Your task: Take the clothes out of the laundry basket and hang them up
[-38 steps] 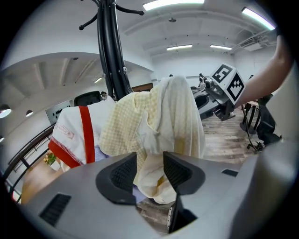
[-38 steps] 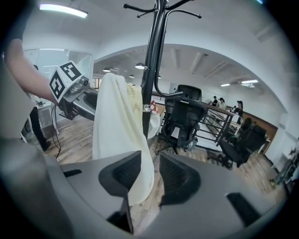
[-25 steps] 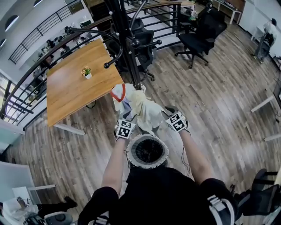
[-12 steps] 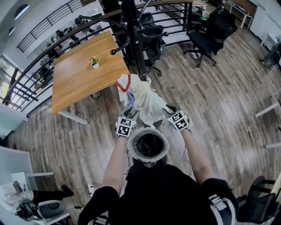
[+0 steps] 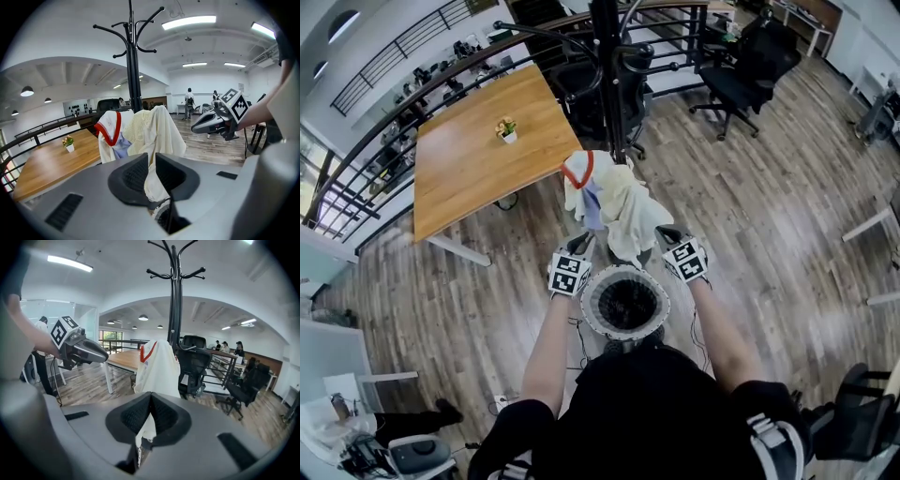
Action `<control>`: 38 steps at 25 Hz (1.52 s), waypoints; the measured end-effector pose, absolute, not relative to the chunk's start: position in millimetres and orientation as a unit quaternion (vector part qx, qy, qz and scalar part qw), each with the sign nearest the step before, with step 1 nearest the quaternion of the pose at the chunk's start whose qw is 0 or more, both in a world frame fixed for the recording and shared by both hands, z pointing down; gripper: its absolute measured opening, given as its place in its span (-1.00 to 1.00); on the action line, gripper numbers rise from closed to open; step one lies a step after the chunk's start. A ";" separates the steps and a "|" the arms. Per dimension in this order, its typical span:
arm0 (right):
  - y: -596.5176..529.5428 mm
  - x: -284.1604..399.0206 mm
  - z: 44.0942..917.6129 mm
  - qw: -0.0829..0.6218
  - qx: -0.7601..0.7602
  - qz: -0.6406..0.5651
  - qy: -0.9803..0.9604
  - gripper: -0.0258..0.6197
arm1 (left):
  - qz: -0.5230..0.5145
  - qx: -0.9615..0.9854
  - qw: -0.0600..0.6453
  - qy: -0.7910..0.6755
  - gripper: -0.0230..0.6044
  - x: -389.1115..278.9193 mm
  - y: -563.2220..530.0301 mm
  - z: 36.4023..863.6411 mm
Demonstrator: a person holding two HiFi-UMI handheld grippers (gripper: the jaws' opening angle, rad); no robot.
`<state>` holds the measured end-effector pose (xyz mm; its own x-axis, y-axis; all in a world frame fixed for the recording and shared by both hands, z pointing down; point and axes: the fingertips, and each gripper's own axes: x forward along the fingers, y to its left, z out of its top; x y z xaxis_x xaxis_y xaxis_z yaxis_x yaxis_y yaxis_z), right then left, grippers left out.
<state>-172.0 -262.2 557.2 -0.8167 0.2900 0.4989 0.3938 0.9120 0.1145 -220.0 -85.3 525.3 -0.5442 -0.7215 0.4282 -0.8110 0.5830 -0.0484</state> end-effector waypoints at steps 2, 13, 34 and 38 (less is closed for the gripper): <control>-252.6 -167.1 555.1 0.244 -0.175 -0.109 -0.948 -0.90 | 0.117 0.446 0.185 -0.868 -0.76 -216.7 -73.7 524.7; -213.1 -131.8 542.9 0.237 -0.135 -0.121 -0.954 -0.90 | 0.115 0.483 0.165 -0.852 -0.82 -191.3 -36.7 515.6; -160.7 -77.0 559.3 0.252 -0.121 -0.126 -0.952 -0.90 | 0.127 0.531 0.152 -0.824 -0.82 -154.8 -13.6 521.7; -157.5 -71.7 559.7 0.256 -0.128 -0.126 -0.950 -0.90 | 0.123 0.536 0.147 -0.822 -0.82 -148.4 -15.7 520.8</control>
